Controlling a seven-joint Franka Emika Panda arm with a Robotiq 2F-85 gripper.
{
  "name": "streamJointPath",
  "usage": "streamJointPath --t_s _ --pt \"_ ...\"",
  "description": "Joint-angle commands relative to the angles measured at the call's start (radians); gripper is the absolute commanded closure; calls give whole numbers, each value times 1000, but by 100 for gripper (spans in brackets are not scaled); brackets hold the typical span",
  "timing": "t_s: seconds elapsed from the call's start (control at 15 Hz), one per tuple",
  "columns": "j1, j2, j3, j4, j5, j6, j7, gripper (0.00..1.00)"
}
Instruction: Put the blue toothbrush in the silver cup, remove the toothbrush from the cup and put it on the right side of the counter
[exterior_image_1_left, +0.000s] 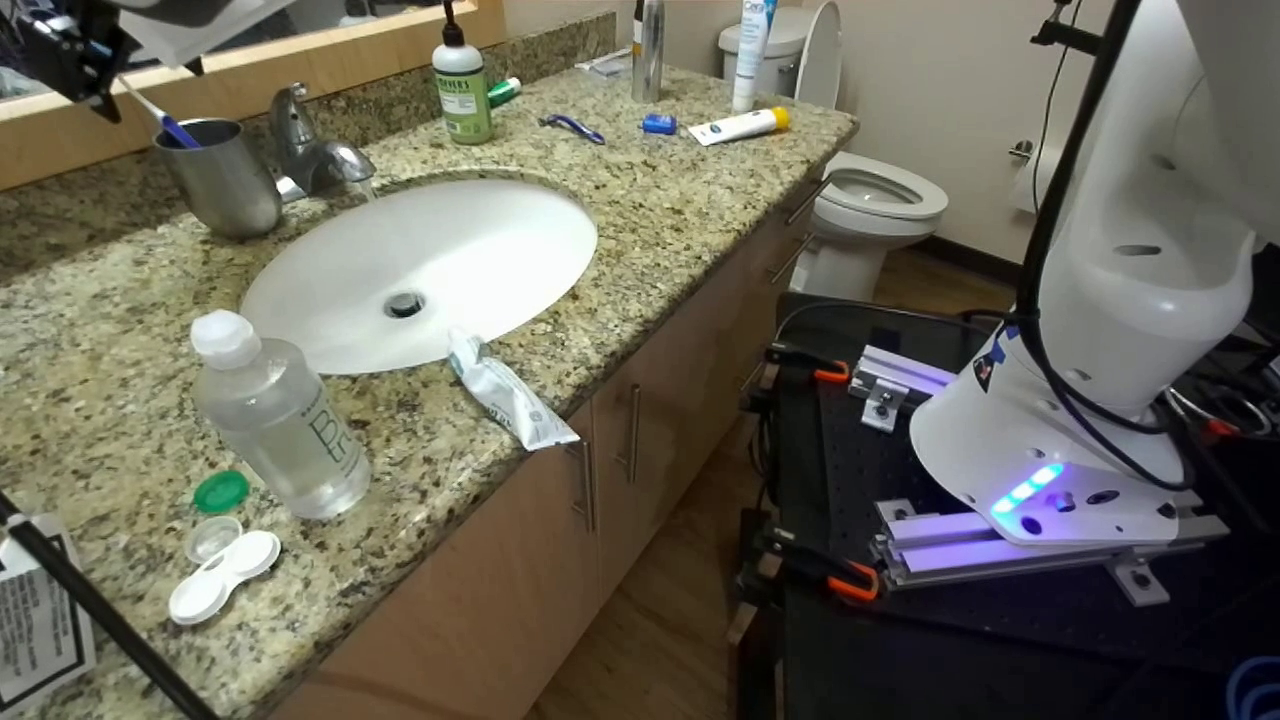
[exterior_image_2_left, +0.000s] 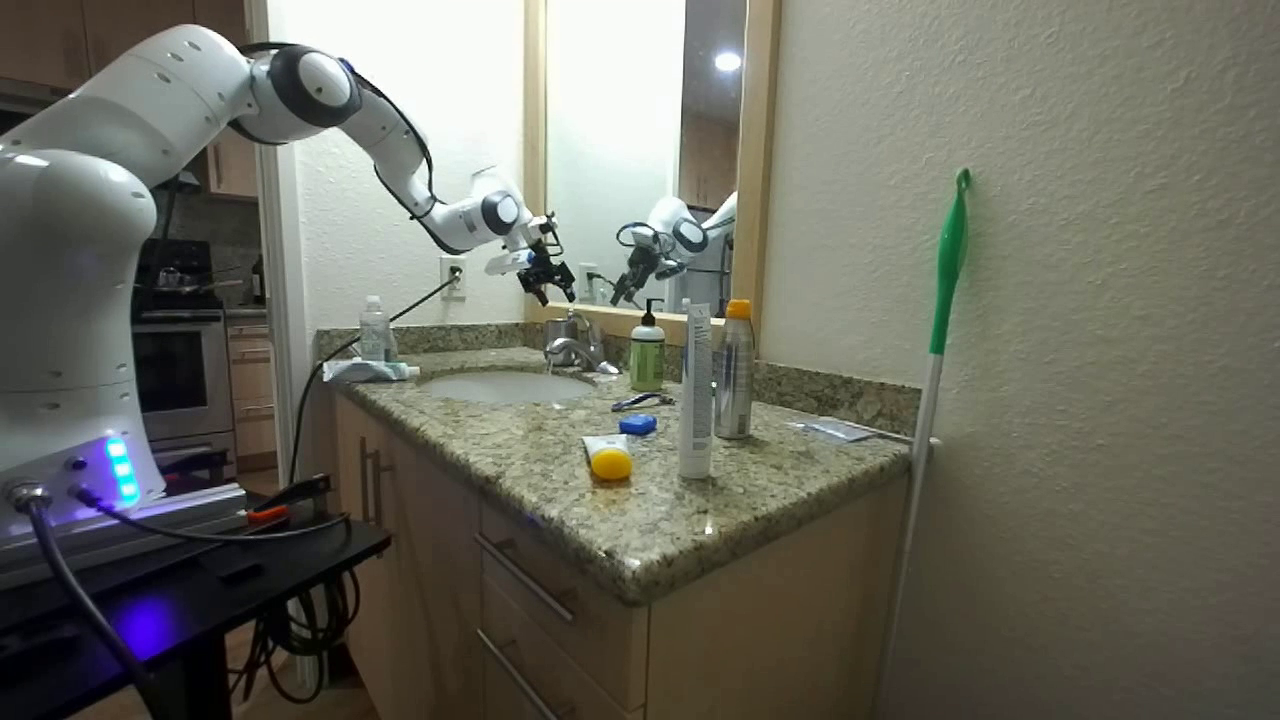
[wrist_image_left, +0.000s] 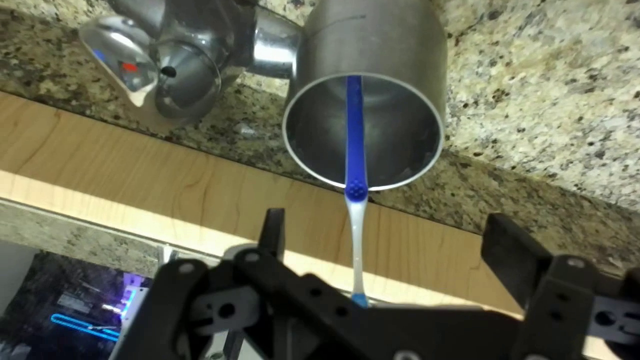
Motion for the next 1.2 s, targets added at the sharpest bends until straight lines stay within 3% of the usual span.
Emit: streamJointPath --t_s 0.0,0.4,0.93,1.0,1.13 --pt "-1 53 -22 66 17 35 -14 0" --pt "6 57 -27 67 31 21 -13 0" --pt "9 172 -50 218 27 4 1 0" --pt "6 128 -40 157 30 19 -10 0" --pt "6 150 -42 181 30 19 -9 0"
